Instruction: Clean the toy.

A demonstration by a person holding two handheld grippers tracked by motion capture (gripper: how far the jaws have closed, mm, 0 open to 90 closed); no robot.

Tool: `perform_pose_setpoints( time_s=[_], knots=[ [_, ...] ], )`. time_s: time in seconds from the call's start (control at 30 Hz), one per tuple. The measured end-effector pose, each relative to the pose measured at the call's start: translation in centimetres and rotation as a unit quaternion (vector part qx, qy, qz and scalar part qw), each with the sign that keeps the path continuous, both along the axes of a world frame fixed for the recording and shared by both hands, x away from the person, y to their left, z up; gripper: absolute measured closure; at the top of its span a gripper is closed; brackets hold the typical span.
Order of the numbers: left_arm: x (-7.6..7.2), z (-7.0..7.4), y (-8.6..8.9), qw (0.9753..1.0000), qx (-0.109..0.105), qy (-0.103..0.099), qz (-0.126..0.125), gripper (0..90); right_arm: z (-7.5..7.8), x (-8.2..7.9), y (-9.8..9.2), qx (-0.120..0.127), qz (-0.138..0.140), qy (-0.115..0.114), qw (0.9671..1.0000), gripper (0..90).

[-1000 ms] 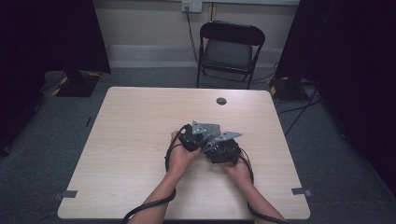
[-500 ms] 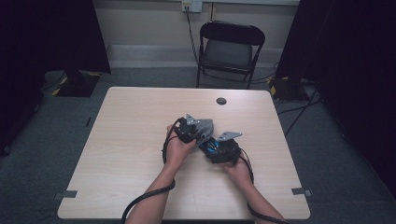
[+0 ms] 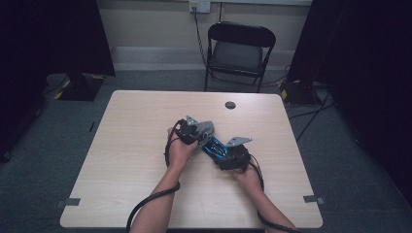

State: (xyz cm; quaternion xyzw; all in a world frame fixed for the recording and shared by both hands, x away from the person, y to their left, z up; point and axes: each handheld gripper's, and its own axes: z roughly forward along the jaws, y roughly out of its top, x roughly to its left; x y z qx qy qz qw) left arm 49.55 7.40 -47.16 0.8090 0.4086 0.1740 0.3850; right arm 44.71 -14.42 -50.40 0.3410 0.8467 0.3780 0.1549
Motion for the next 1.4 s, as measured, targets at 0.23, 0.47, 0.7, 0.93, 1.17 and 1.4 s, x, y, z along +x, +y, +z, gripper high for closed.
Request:
perform_pose_setpoints(
  time_s=[0.23, 0.47, 0.7, 0.93, 1.17, 1.4],
  knots=[
    [0.3, -0.5, 0.9, 0.9997, -0.003, 0.0, 0.022, 78.5, 0.0, 0.0, 0.0, 0.0, 0.0, 0.0, 1.0, 24.1],
    [0.2, -0.8, 2.5, 0.9988, 0.004, 0.012, 0.048, 79.1, 0.0, 0.0, 0.0, 0.0, 0.0, 0.0, 1.0, 24.1],
    [-1.3, 0.3, 3.8, 0.9987, -0.013, 0.001, 0.05, 79.3, 0.0, 0.0, 0.0, 0.0, 0.0, 0.0, 1.0, 24.1],
    [-2.5, 1.7, 4.6, 0.9984, -0.032, -0.005, 0.045, 79.3, 0.0, 0.0, 0.0, 0.001, 0.0, 0.0, 1.0, 24.1],
    [-3.9, 3.3, 3.4, 0.9988, -0.041, -0.018, 0.016, 79.3, 0.0, 0.0, 0.0, 0.001, 0.0, 0.0, 1.0, 24.1],
    [-4.9, 4.2, 2.2, 0.9986, -0.043, -0.032, -0.001, 79.3, 0.0, 0.0, 0.0, 0.0, 0.0, 0.0, 1.0, 24.1]
  ],
)
